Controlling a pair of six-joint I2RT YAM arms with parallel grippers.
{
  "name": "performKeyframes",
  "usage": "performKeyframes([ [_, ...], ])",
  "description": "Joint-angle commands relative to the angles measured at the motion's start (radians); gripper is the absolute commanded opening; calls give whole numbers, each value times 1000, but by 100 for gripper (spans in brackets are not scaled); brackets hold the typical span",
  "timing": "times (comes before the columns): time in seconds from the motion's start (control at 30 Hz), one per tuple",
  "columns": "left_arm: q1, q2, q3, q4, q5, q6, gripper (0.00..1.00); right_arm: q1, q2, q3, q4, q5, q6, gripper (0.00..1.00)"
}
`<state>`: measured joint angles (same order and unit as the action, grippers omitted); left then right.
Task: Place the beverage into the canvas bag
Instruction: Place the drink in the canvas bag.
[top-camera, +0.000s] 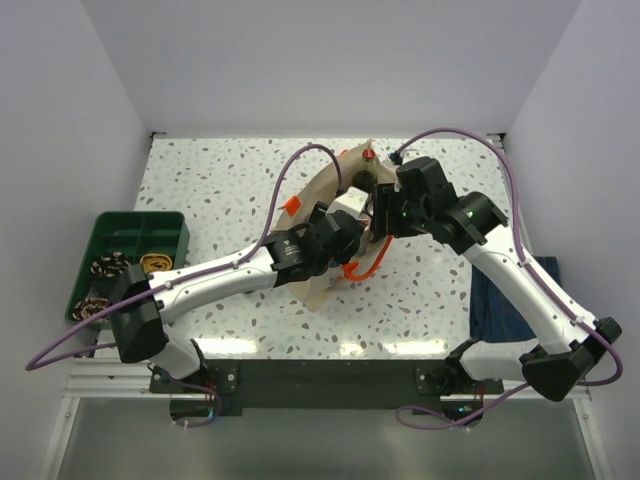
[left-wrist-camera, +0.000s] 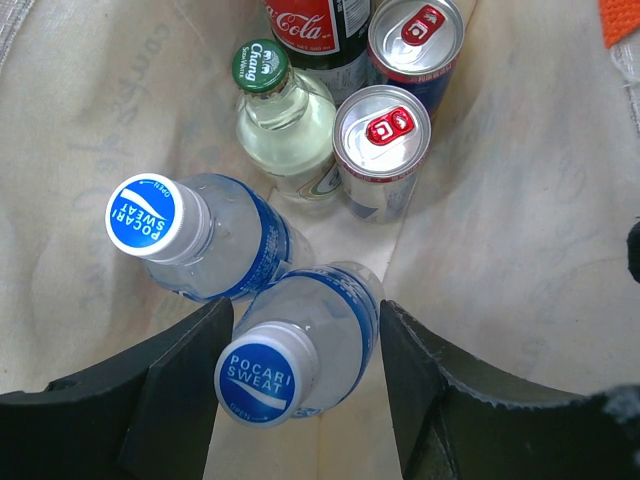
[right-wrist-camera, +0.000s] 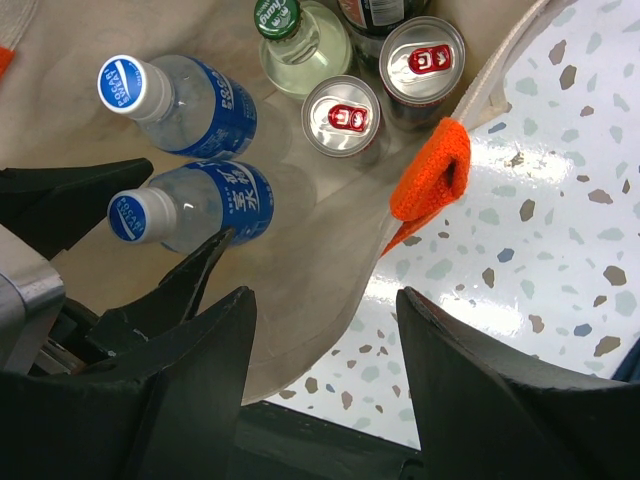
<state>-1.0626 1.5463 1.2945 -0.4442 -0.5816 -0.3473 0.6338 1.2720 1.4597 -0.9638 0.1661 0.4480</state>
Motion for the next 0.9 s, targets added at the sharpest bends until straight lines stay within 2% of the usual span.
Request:
performKeyframes([
  [0.0,-5,-37,42,4,-18,10,66,-2,-14,14,31,13,-3,62],
  [0.17,-5,-37,32,15,-18,13,68,0,-8,19,33,13,-6,62],
  [0.43,-5,-28,35,21,-20,19,65,-2,-2,22,33,13,-11,62],
  [0.67,-5,-25,37,22,-17,22,51,-2,0,22,33,15,-9,62],
  [0.87,-5,-25,35,21,-18,25,50,-2,3,21,34,15,-9,62],
])
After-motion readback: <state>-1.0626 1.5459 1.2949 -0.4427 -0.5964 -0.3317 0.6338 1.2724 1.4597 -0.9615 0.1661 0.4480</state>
